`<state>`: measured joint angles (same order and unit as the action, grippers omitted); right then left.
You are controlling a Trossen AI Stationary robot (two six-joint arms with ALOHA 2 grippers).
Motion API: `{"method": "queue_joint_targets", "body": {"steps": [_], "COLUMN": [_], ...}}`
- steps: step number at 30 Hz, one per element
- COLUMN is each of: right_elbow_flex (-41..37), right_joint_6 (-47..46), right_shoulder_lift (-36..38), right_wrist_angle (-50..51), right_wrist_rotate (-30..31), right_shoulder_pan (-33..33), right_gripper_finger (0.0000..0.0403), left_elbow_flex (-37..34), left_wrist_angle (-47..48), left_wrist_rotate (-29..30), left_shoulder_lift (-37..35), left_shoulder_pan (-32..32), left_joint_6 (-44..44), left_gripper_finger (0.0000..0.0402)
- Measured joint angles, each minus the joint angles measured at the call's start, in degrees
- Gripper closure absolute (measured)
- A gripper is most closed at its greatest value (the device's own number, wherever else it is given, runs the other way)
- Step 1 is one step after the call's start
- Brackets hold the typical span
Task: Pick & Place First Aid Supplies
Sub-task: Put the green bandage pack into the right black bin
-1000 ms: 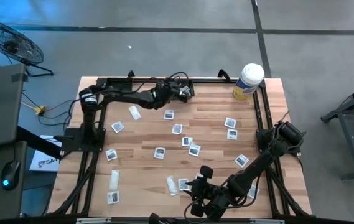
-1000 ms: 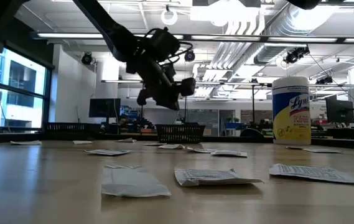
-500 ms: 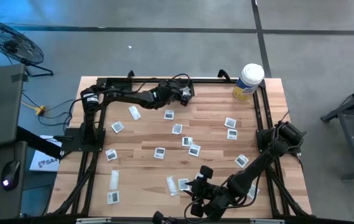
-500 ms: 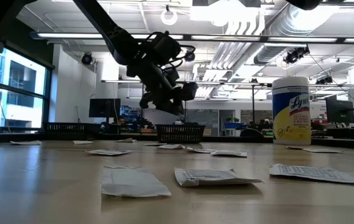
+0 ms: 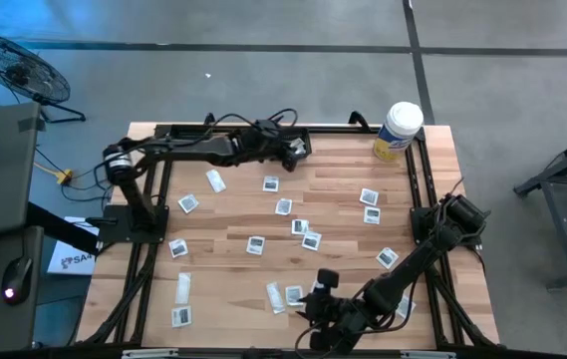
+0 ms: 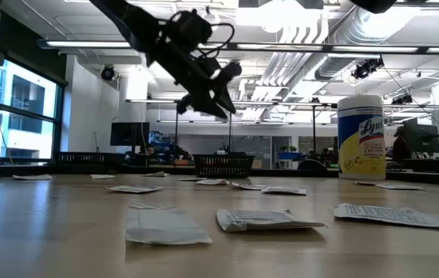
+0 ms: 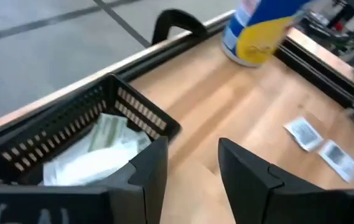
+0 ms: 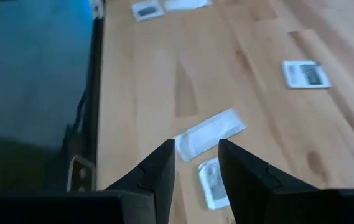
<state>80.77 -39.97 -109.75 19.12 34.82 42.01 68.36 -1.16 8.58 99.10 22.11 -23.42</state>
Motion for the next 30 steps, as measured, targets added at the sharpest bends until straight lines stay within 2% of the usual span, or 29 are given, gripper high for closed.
{"method": "queue_joint_targets", "body": {"steps": [5,10,13,16,22,26,30], "right_elbow_flex": [0.0,0.0,0.0,0.07,0.04,0.04,0.04], "right_joint_6": [4.16,4.39,4.33,4.71,11.71,13.06,17.13], "right_shoulder_lift": [0.0,0.0,-0.01,-1.13,-5.64,-7.56,-9.0], "right_wrist_angle": [-0.13,-0.4,-0.88,-2.75,-9.97,-10.98,-13.79], "right_wrist_rotate": [-4.23,-9.51,-8.76,-8.52,-16.85,-21.98,-22.3], "right_shoulder_pan": [-0.85,-2.79,-3.87,-5.14,-8.16,-9.93,-10.68], "right_gripper_finger": [0.0286,0.0286,0.0286,0.0286,0.0286,0.0286,0.0286], "left_elbow_flex": [0.0,-2.41,-6.12,-11.59,-26.05,-35.47,-43.21], "left_wrist_angle": [6.34,8.21,6.31,5.27,4.21,3.73,1.45], "left_wrist_rotate": [-1.32,-10.07,-11.92,-12.05,-11.7,-7.7,-2.45], "left_shoulder_lift": [-3.47,-7.4,-11.53,-17.01,-30.91,-40.85,-48.05], "left_shoulder_pan": [0.0,0.0,-0.95,-2.62,-9.23,-15.37,-21.43], "left_joint_6": [0.31,2.58,3.58,4.76,5.21,4.64,2.14], "left_gripper_finger": [0.0261,0.0261,0.0261,0.0261,0.0261,0.0261,0.0261]}}
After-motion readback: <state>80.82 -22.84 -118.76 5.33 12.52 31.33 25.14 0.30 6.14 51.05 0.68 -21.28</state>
